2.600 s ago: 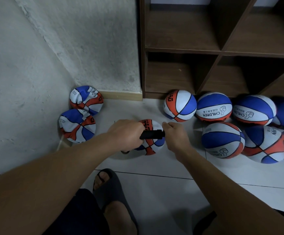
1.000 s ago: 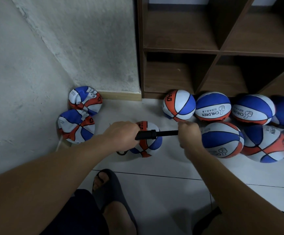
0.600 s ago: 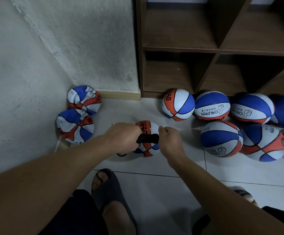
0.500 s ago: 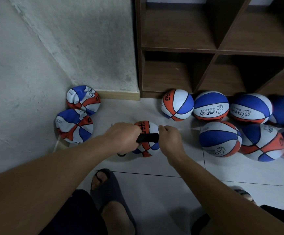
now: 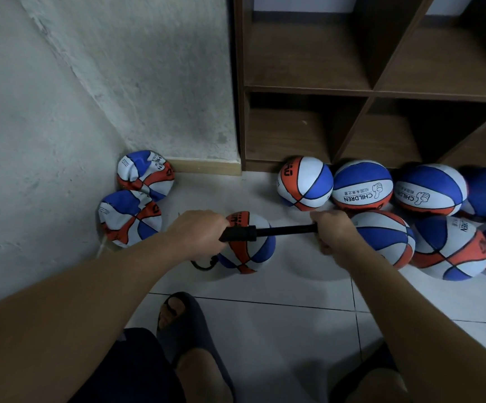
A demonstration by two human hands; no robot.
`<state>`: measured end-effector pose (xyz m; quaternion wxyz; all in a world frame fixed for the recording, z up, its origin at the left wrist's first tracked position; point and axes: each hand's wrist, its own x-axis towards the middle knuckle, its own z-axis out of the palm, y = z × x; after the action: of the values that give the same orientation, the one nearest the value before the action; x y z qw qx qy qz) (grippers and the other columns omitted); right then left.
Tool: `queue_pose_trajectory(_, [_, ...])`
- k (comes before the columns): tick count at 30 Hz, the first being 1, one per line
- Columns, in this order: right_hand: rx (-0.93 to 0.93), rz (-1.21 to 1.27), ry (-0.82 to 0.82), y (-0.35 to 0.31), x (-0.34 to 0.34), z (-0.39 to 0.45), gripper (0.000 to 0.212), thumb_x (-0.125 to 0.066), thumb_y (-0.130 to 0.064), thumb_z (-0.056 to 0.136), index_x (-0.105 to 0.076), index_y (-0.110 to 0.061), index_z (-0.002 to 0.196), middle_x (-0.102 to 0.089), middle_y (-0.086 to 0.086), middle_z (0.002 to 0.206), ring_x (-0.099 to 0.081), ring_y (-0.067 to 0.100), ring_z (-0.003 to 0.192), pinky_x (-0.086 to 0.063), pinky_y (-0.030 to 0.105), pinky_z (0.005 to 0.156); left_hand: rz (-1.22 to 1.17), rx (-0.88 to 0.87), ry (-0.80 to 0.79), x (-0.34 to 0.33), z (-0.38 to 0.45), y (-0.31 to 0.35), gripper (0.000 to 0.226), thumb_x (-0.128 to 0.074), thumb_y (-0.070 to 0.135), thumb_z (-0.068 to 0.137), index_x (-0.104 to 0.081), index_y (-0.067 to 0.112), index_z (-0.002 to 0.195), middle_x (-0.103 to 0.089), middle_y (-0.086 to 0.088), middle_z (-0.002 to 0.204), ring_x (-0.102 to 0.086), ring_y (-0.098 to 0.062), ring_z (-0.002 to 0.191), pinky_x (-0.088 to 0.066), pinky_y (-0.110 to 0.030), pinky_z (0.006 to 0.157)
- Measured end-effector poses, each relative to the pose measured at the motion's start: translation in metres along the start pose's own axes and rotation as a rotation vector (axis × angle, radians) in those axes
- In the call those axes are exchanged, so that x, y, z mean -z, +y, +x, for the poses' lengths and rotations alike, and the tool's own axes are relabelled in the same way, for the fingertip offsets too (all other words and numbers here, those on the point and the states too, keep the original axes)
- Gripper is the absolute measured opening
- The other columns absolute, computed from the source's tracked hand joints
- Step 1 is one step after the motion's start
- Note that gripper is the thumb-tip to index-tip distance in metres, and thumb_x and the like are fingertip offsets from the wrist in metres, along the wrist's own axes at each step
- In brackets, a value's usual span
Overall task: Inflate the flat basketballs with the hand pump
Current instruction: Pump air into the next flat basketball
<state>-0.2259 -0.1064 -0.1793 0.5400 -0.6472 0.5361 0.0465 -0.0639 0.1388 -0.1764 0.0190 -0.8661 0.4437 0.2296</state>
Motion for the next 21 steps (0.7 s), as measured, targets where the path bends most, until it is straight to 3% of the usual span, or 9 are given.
queue_pose_trajectory(2, [0.024, -0.013, 0.070, 0.005, -0.016, -0.007, 0.014, -0.055, -0.007, 0.105, -0.050, -0.015, 0.095, -0.048, 0.001, 0.082, -0.045, 0.013, 0.065, -0.041, 0.024, 0.054, 0.017, -0.019, 0.008, -0.001, 0.001, 0.008, 0.023, -0.063, 0.028, 0.095, -0.057, 0.028, 0.073, -0.062, 0.005, 0.070, -0.061, -0.016, 0.060, -0.042, -0.030, 0.053])
queue_pose_trajectory(5, [0.155, 0.037, 0.059, 0.013, -0.047, -0.026, 0.031, -0.050, -0.024, 0.108, -0.052, -0.013, 0.079, -0.047, 0.002, 0.071, -0.044, 0.018, 0.063, -0.042, 0.037, 0.065, 0.036, -0.046, 0.027, 0.002, 0.003, 0.015, 0.022, -0.064, 0.026, 0.094, -0.057, 0.025, 0.074, -0.061, 0.004, 0.070, -0.060, -0.016, 0.059, -0.046, -0.031, 0.055])
queue_pose_trajectory(10, [0.171, 0.006, -0.022, 0.020, -0.074, -0.045, 0.037, -0.046, -0.027, 0.109, -0.054, -0.011, 0.078, -0.049, 0.005, 0.070, -0.043, 0.017, 0.063, -0.037, 0.038, 0.061, 0.125, -0.105, -0.018, 0.000, 0.001, 0.028, 0.015, -0.068, 0.026, 0.094, -0.062, 0.021, 0.081, -0.059, 0.003, 0.072, -0.061, -0.018, 0.061, -0.040, -0.030, 0.053])
queue_pose_trajectory(21, [0.137, 0.050, -0.080, 0.016, -0.078, -0.042, 0.031, -0.049, -0.025, 0.107, -0.050, -0.012, 0.079, -0.041, 0.005, 0.067, -0.034, 0.016, 0.056, -0.031, 0.034, 0.055, 0.102, -0.107, -0.026, 0.003, -0.001, 0.029, 0.013, -0.066, 0.025, 0.092, -0.062, 0.021, 0.080, -0.064, 0.001, 0.073, -0.064, -0.020, 0.062, -0.049, -0.032, 0.056])
